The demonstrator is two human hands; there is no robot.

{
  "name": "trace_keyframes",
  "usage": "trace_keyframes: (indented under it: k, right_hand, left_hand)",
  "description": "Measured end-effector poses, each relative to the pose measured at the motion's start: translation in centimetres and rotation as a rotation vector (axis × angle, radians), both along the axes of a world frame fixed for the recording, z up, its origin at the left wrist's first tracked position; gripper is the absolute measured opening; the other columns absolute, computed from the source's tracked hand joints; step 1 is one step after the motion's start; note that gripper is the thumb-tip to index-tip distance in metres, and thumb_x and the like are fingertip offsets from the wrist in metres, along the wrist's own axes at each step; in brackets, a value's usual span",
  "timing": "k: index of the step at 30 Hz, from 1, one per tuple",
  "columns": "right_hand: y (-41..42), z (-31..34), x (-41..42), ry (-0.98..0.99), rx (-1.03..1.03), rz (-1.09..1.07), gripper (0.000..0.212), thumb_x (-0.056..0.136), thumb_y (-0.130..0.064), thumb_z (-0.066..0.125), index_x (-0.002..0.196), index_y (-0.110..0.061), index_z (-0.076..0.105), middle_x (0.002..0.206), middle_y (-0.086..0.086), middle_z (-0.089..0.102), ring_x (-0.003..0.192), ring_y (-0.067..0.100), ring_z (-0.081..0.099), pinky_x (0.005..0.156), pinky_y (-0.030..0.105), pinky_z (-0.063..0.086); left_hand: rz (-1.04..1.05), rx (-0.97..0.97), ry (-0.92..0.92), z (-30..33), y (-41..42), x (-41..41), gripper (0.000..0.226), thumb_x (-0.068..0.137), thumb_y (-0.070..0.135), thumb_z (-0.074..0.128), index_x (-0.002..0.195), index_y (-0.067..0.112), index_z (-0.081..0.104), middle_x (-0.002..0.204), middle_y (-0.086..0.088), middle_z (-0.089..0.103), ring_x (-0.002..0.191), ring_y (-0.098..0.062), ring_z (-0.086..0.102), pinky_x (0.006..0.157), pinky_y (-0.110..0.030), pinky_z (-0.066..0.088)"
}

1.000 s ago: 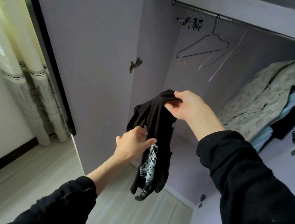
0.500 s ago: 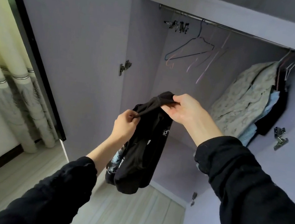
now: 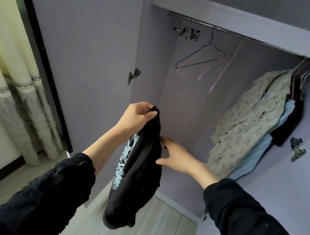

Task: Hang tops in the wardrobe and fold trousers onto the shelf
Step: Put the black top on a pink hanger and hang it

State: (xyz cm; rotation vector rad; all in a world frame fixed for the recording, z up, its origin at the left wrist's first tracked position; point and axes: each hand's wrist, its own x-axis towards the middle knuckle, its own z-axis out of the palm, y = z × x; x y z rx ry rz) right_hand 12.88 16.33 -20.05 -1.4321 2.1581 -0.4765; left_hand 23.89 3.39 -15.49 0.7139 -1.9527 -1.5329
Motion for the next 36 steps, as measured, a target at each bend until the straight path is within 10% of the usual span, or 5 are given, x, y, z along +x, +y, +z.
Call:
trace_keyframes:
  k: [7,14,20,29,36]
  right_hand:
    - [-1.1,0.2,0.7,0.196,-0.321,-0.043,0.014,0.088,-0.012,0.056,0.098,-0.004,0.063,0.107,0.008,0.060,0.098,0.029,0.056,0.082,0.042,0.046]
    - [-1.9,2.5,0.0,0.338,-0.419,0.067,0.019,0.089,-0.009,0.055,0.101,-0.008,0.070,0.113,0.001,0.063,0.099,0.022,0.053,0.090,0.038,0.040]
    - [-3.5,5.9,-0.1,0.158,-0.397,-0.263,0.036,0.089,-0.013,0.048,0.056,-0.014,0.034,0.053,0.001,0.038,0.054,0.017,0.034,0.055,0.032,0.026]
    - [-6.2,8.7,1.7,0.109,-0.252,-0.401,0.043,0.086,-0.016,0.050,0.053,-0.016,0.023,0.052,0.002,0.026,0.050,0.019,0.025,0.048,0.031,0.018]
    - [-5.7,9.4,1.2,0.078,-0.219,-0.328,0.034,0.092,-0.016,0.046,0.062,-0.015,0.030,0.061,0.001,0.033,0.058,0.019,0.032,0.051,0.030,0.022]
  left_hand:
    - [-0.011,-0.040,0.019,1.2,-0.9,1.1,0.008,0.091,0.005,0.056,0.089,0.009,0.063,0.074,-0.002,0.065,0.056,0.001,0.059,0.062,-0.012,0.048]
    - [0.098,-0.093,-0.089,0.0,-2.5,2.0,0.013,0.083,0.013,0.068,0.095,0.010,0.072,0.090,-0.006,0.072,0.089,-0.019,0.067,0.087,-0.029,0.051]
    - [0.226,-0.180,-0.224,-2.6,-1.5,3.2,0.012,0.086,0.012,0.060,0.091,0.019,0.069,0.072,0.007,0.061,0.079,-0.018,0.062,0.064,-0.018,0.039]
    - [0.043,-0.117,-0.234,-3.7,2.4,2.3,0.028,0.083,0.034,0.068,0.103,0.022,0.053,0.084,0.014,0.059,0.080,-0.004,0.056,0.061,-0.002,0.039]
    - [0.154,-0.197,-0.257,-4.7,1.9,1.7,0.012,0.082,0.003,0.046,0.073,0.009,0.043,0.065,0.000,0.049,0.065,-0.022,0.044,0.048,-0.014,0.033]
